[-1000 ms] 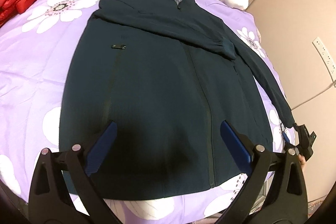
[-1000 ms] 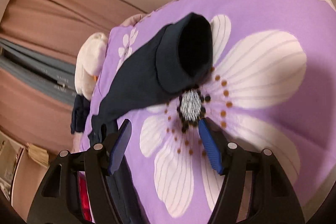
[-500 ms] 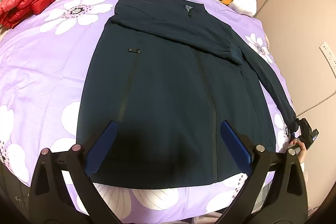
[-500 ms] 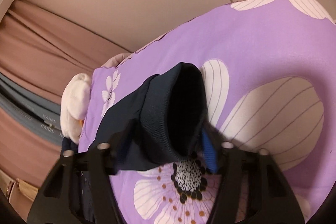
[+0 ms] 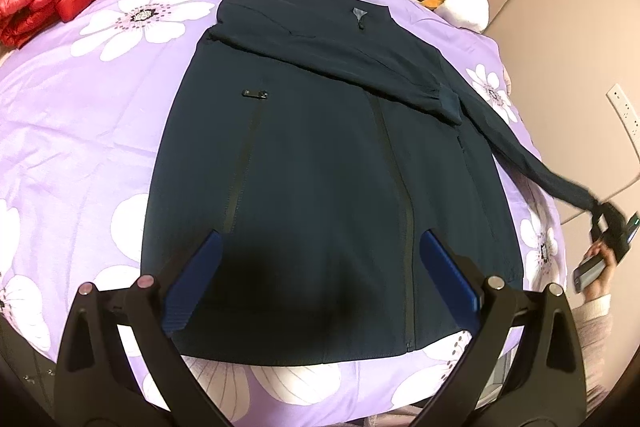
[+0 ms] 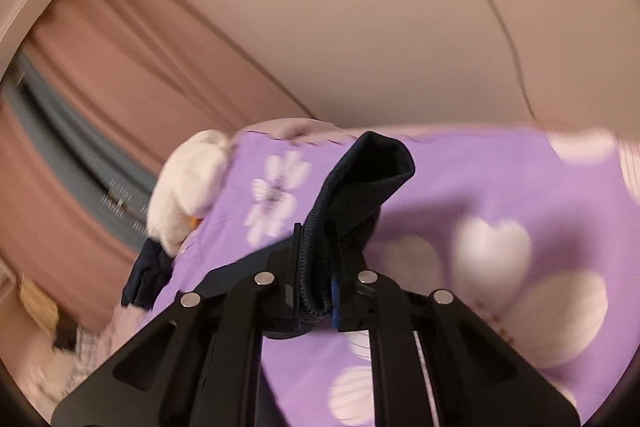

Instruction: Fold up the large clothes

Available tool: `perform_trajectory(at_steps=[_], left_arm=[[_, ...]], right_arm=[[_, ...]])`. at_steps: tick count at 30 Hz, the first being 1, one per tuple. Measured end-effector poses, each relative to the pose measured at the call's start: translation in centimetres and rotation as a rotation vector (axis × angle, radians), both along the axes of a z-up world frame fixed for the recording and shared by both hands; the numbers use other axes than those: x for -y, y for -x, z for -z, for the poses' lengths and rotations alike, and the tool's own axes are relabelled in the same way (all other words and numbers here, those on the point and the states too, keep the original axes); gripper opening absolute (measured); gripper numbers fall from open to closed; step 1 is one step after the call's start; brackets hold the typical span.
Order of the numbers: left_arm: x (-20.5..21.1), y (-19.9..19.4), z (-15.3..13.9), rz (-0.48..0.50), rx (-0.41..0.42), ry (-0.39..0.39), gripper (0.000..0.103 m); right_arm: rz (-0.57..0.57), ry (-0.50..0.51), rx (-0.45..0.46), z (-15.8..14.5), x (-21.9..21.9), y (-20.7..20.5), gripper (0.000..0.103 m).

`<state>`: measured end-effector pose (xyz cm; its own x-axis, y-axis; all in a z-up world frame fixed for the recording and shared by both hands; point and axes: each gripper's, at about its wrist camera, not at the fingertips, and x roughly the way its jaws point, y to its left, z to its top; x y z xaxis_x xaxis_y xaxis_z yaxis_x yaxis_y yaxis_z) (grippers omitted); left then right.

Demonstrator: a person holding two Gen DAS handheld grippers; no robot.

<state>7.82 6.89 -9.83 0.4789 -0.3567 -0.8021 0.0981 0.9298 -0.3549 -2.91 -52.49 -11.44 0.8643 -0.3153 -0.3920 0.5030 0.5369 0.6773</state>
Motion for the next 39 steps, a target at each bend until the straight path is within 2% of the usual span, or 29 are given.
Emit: perform_trajectory(at_steps=[3, 8, 12, 15, 18, 21, 23, 24, 25, 26, 29, 32, 34, 39], left_arm=[[-0.6, -0.1, 0.3, -0.005, 0.0, 0.024, 0.1], [-2.4, -0.6, 0.7, -0.032, 0.002, 0.04, 0.1], [-4.1, -0.9, 0.5, -0.057, 0.026, 0.042, 0.1], [-5.5, -1.2, 0.7, -0.08, 0.025, 0.049, 0.1], [-7.1, -1.6, 1.1, -0.11, 0.017, 0.043, 0.1], [-8.6, -2.0, 1.7, -0.144, 0.004, 0.044, 0.1], [-9.3, -2.3, 2.2, -0.165, -0.009, 0.046, 0.1], [-9.6, -2.3, 2.5, -0.176, -0.017, 0.047, 0.1], [-9.8, -2.5, 2.8, -0.182, -0.027, 0.049, 0.1], [-10.0, -2.6, 3.1, -0.191, -0.033, 0.047, 0.1], [-10.1, -2.9, 3.8, -0.188, -0.052, 0.045, 0.1], [-10.0, -3.7, 4.1, -0.177, -0.06, 0.06, 0.1], [-9.5, -4.9, 4.0, -0.155, -0.059, 0.097, 0.1], [-7.2, -9.9, 3.1, -0.102, -0.033, 0.21, 0.1]], right_arm=[[-0.052, 0.054, -0.004, -3.8, -1.8, -2.3, 0.01], [-0.177, 0.276, -0.073, -10.7, -8.0, -8.5, 0.01], [-0.339, 0.475, -0.136, -14.9, -16.5, -15.7, 0.01], [-0.437, 0.597, -0.146, -16.6, -23.7, -19.9, 0.01], [-0.561, 0.712, -0.148, -16.4, -32.3, -23.3, 0.01], [-0.683, 0.832, -0.176, -13.8, -40.1, -25.5, 0.011], [-0.821, 0.889, -0.27, -10.1, -45.3, -28.1, 0.025], [-0.893, 0.882, -0.322, -7.8, -47.1, -28.9, 0.046], [-0.961, 0.862, -0.356, -5.3, -48.3, -29.2, 0.059], [-1.0, 0.854, -0.379, -3.9, -49.2, -29.2, 0.06], [-1.106, 0.792, -0.438, 0.6, -49.5, -28.3, 0.06], [-1.167, 0.678, -0.434, 2.5, -46.2, -26.5, 0.06], [-1.16, 0.635, -0.42, 2.5, -43.2, -25.3, 0.06], [-1.013, 0.534, -0.408, 2.8, -32.7, -21.8, 0.061]])
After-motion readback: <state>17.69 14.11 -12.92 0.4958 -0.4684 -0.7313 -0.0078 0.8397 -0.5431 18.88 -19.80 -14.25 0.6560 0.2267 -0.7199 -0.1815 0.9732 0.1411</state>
